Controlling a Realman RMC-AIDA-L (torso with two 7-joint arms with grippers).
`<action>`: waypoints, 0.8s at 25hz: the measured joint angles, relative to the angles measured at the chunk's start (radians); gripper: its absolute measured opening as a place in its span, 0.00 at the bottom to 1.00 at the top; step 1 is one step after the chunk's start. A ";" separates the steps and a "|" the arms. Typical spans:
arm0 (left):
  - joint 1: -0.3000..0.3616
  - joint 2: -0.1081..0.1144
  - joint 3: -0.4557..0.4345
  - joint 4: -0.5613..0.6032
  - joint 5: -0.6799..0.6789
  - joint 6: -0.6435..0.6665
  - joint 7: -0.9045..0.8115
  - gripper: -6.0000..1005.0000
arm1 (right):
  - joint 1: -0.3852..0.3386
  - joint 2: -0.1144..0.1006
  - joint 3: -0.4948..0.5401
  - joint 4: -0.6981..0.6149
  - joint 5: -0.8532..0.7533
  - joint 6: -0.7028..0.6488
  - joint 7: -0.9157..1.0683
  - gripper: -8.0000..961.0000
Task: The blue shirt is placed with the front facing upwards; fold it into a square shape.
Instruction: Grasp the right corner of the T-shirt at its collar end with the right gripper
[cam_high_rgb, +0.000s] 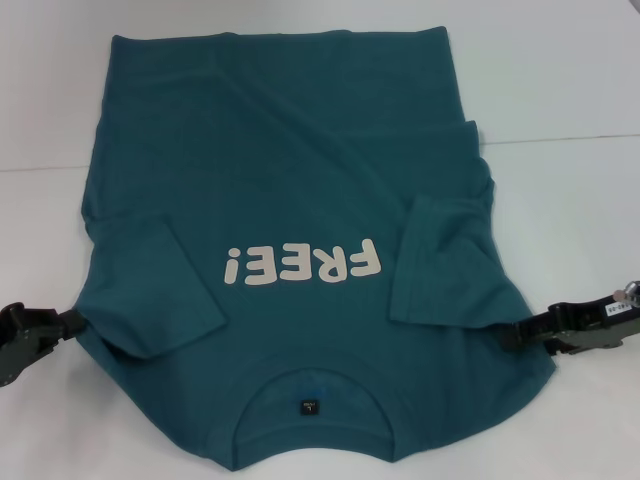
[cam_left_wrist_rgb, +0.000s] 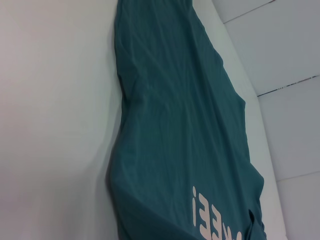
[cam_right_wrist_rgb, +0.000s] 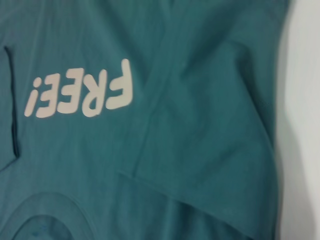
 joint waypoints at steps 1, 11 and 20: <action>0.000 0.000 -0.001 0.000 0.000 0.000 0.000 0.05 | -0.001 -0.002 0.000 0.000 -0.005 -0.002 0.001 0.59; 0.002 -0.001 -0.003 -0.002 -0.009 0.000 0.000 0.05 | 0.004 0.000 -0.002 -0.001 -0.016 -0.008 0.003 0.58; 0.002 -0.001 -0.007 -0.002 -0.012 0.004 0.000 0.05 | 0.031 0.015 -0.004 -0.007 -0.023 0.009 -0.006 0.57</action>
